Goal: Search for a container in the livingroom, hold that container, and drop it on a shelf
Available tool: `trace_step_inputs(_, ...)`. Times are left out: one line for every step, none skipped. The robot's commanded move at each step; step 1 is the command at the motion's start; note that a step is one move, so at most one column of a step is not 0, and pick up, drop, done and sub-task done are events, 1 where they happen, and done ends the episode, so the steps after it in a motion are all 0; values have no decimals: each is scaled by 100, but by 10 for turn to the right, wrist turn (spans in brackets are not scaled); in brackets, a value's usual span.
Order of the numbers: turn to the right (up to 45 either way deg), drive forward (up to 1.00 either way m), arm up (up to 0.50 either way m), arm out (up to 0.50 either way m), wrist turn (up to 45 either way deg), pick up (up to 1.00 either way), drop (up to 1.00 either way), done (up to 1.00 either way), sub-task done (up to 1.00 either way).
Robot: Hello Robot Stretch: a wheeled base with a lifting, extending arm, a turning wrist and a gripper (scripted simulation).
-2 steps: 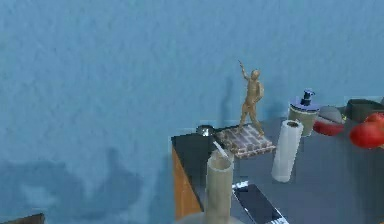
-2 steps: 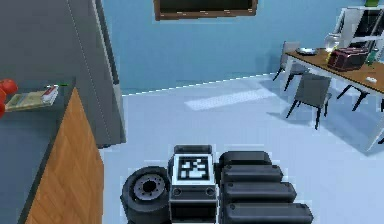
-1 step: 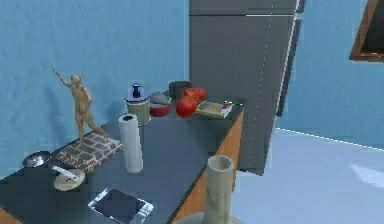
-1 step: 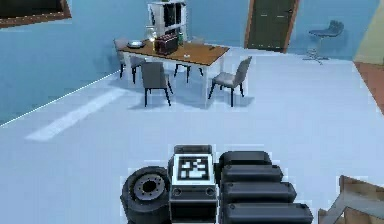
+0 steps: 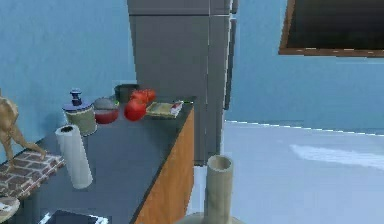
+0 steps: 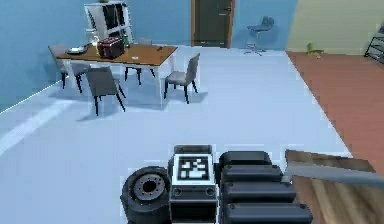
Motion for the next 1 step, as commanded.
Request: trace_step_inputs(450,0,0,0,0,0,0,0,0)
